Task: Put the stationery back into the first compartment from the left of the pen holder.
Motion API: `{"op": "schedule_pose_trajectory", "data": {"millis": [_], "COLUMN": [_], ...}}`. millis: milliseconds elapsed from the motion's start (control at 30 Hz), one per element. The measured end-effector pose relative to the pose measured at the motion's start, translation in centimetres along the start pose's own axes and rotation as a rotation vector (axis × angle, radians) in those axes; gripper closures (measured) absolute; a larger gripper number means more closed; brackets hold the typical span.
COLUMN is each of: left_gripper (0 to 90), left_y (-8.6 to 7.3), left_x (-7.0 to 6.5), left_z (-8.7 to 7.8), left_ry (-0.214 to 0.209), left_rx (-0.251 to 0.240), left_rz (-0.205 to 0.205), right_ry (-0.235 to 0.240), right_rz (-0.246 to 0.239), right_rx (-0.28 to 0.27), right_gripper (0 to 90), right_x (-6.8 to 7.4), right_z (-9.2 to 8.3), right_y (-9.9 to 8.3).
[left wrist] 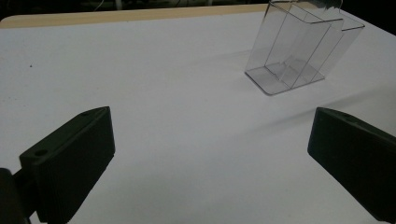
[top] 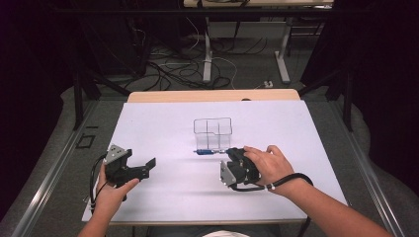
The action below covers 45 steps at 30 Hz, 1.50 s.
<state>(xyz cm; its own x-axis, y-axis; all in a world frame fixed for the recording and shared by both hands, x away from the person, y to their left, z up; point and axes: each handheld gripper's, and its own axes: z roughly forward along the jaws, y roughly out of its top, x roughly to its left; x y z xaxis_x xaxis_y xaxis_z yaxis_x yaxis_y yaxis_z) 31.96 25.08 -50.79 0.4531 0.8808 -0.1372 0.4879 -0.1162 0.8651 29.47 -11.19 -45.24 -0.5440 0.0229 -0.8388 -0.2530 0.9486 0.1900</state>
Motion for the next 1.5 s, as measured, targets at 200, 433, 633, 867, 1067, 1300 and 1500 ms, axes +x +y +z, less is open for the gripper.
{"op": "schedule_pose_trajectory", "data": {"millis": [200,433,633,867,1067,1300,1500], "left_gripper": [1.2,2.6,5.9,13.8,18.1,24.5,32.3], "left_y": [0.3,1.1,2.1,3.7,5.2,6.7,7.8], "left_x": [-0.3,-1.0,-2.0,-3.2,-4.9,-7.0,-8.6], "left_z": [-0.1,-0.2,-0.1,-0.1,0.2,0.9,1.4], "left_ry": [0.001,-0.008,-0.04,-0.103,-0.15,-0.18,-0.222], "left_rx": [0.002,0.017,0.05,0.088,0.128,0.173,0.19], "left_rz": [0.022,0.068,0.111,0.173,0.252,0.353,0.409], "right_ry": [-0.075,-0.173,-0.225,-0.227,-0.219,-0.213,-0.203], "right_rz": [-0.158,-0.329,-0.471,-0.56,-0.562,-0.559,-0.551], "right_rx": [0.013,0.023,0.038,0.022,0.019,0.015,0.012], "right_gripper": [79.9,80.0,80.0,79.9,79.9,79.9,80.0], "right_x": [0.9,1.5,1.9,1.7,1.6,1.7,1.6], "right_z": [0.0,0.0,0.0,0.2,0.2,0.0,-0.2], "right_y": [0.4,0.4,0.3,0.5,0.6,0.7,0.8]}}
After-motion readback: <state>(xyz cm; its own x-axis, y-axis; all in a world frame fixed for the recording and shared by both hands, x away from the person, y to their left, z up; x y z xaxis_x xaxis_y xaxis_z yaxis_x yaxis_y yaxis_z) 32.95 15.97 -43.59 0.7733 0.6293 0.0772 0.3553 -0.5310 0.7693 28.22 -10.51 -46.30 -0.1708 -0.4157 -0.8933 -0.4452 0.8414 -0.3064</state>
